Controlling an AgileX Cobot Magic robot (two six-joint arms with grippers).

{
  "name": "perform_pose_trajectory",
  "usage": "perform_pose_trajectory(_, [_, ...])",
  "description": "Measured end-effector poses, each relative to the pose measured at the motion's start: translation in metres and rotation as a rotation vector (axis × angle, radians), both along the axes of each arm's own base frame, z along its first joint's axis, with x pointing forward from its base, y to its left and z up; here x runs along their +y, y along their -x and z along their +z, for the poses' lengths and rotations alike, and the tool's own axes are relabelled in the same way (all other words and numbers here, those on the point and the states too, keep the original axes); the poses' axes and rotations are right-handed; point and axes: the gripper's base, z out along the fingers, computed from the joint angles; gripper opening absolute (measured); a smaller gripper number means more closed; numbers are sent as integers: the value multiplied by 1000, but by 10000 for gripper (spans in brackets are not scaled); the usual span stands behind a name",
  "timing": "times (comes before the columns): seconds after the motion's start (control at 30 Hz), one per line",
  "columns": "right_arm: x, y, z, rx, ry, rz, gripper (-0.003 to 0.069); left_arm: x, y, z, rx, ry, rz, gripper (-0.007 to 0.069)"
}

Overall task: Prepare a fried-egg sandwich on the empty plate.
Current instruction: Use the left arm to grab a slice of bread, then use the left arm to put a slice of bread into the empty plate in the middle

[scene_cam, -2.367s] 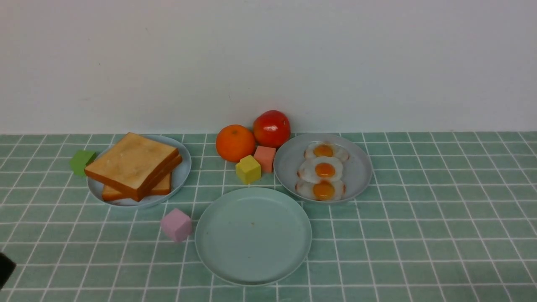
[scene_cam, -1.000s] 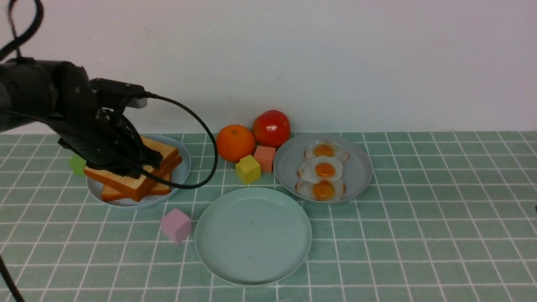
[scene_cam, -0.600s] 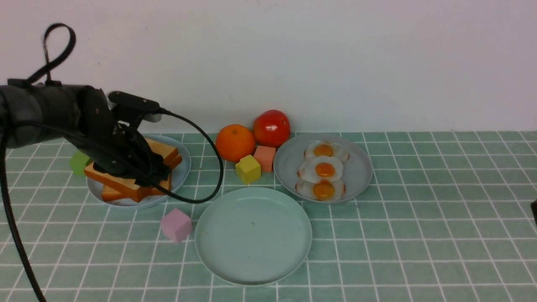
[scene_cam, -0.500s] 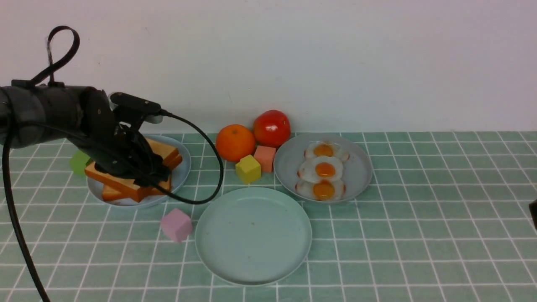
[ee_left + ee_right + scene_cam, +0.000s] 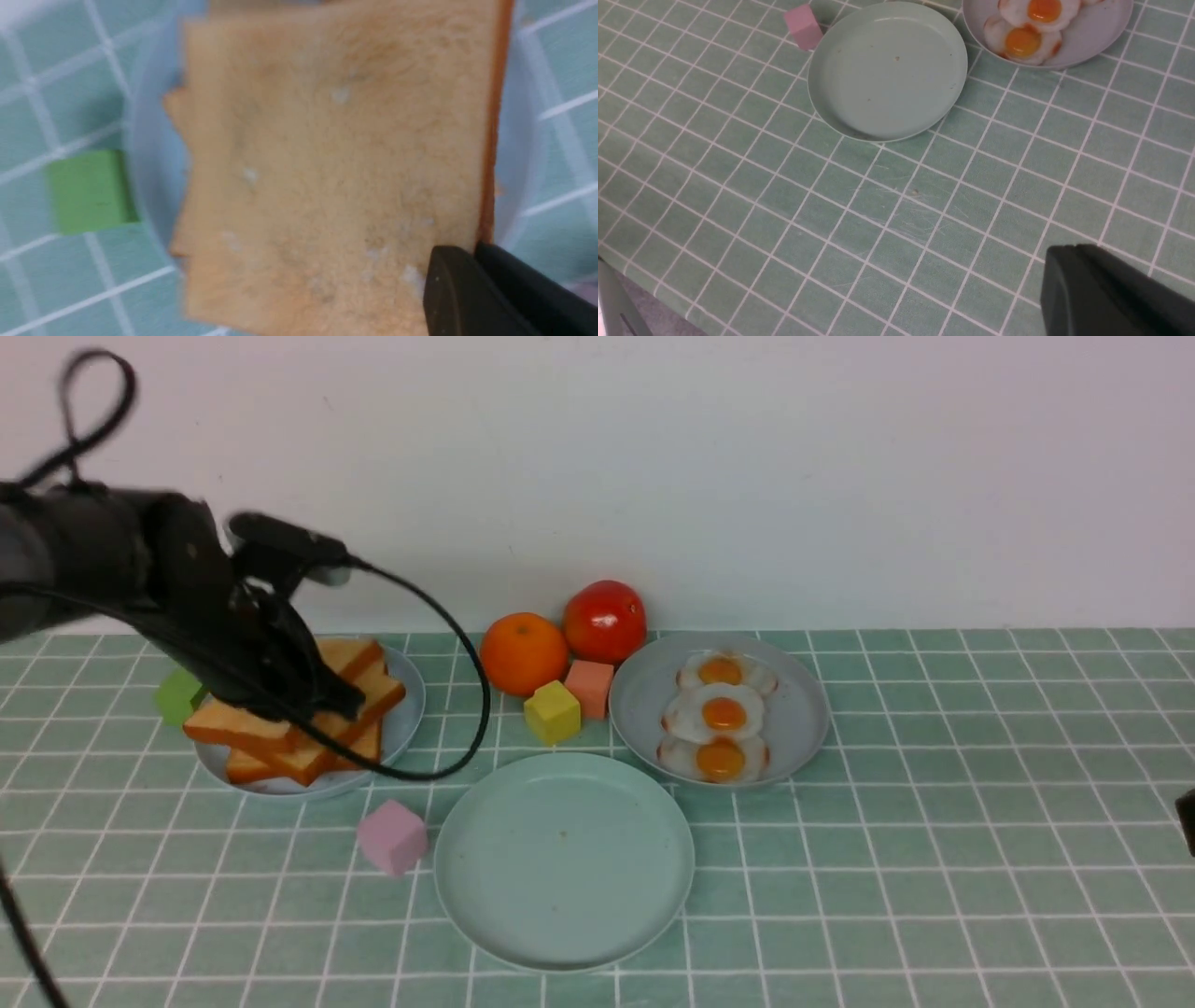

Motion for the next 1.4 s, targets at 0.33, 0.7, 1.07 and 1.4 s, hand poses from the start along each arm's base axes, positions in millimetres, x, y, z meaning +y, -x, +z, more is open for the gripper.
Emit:
perform_pose_trajectory(0.33, [-1, 2, -2, 24, 18, 6, 6, -118, 95, 39, -30, 14, -398, 6])
perform_pose_trajectory(0.7, [-2, 3, -4, 50, 45, 10, 6, -175, 106, -26, -34, -132, -594, 6])
perform_pose_trajectory(1.07, [-4, 7, -4, 49, 50, 11, 11, -177, 97, -53, -18, -235, -646, 93])
perform_pose_trajectory(1.4, [-3, -2, -7, 77, 46, -35, 46, -172, 105, -26, -18, -120, -529, 484])
